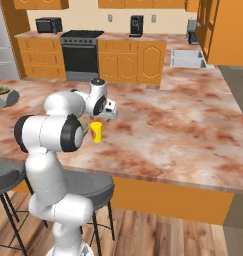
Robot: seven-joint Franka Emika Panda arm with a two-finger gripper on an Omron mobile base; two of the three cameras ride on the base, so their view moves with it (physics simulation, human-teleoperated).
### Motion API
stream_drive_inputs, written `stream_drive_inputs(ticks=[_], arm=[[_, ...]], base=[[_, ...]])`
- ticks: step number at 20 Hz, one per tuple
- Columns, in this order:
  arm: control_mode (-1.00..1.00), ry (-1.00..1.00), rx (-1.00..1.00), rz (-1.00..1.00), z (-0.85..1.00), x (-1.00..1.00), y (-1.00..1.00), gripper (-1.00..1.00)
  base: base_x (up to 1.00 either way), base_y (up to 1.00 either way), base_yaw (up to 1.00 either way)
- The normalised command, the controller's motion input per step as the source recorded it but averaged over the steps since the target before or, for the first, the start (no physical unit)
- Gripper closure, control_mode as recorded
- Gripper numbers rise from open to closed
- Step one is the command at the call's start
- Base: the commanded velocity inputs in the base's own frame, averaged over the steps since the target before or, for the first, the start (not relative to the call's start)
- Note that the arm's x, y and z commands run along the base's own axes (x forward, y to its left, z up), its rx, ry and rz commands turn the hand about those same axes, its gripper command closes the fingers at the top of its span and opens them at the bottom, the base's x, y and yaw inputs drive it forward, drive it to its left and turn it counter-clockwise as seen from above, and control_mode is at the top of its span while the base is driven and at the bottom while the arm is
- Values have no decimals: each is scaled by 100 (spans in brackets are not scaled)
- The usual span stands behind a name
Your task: Place the cup inside the bowl on the dining table and move the bowl to any counter.
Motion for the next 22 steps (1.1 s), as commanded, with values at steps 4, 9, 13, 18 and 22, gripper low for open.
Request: stream_drive_inputs(ticks=[4,9,13,18,22], arm=[[-100,0,0,-2,0,1,16,-100],[-100,0,0,-3,-2,4,7,-100],[-100,0,0,-1,-9,2,0,-100],[-100,0,0,-1,-13,0,0,-100],[-100,0,0,-3,-17,0,0,-100]], base=[[0,0,0],[0,0,0],[0,0,0],[0,0,0],[0,0,0]])
